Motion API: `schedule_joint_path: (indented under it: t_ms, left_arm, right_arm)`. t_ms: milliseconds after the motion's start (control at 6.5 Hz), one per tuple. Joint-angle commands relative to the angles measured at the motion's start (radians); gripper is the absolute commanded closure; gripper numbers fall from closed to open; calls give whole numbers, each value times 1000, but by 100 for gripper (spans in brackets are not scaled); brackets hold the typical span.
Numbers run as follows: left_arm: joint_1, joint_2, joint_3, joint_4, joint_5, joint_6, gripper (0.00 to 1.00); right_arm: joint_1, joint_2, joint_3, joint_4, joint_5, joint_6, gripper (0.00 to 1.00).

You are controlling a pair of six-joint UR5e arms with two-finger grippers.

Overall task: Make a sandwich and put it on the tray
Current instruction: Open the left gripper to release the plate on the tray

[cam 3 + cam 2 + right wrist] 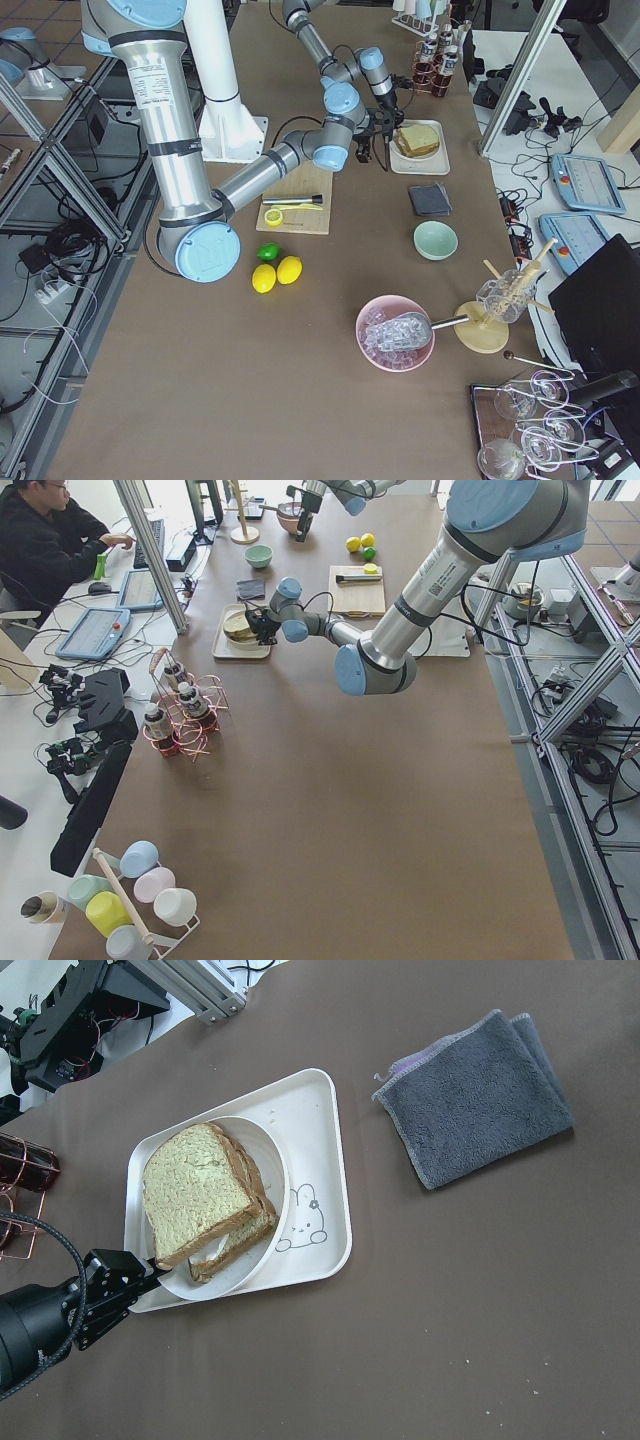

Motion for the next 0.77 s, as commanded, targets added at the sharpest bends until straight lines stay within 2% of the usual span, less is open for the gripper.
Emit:
schedule_joint_path:
  t_ms: [0,308,462,615]
  left_arm:
    - [-25,-1,1,-3,-15,2,39]
    - [-82,2,-11,-1,-96,40,39]
    - [-92,6,-32,2,-109,55,30]
    - [-99,58,-122,11,-112,60,3]
  right_arm:
    - [0,2,-1,0,-1,0,0]
    - [0,2,-1,0,-2,0,0]
    - [1,2,-1,0,-2,1,0]
    - [8,2,-1,-2,-1,0,0]
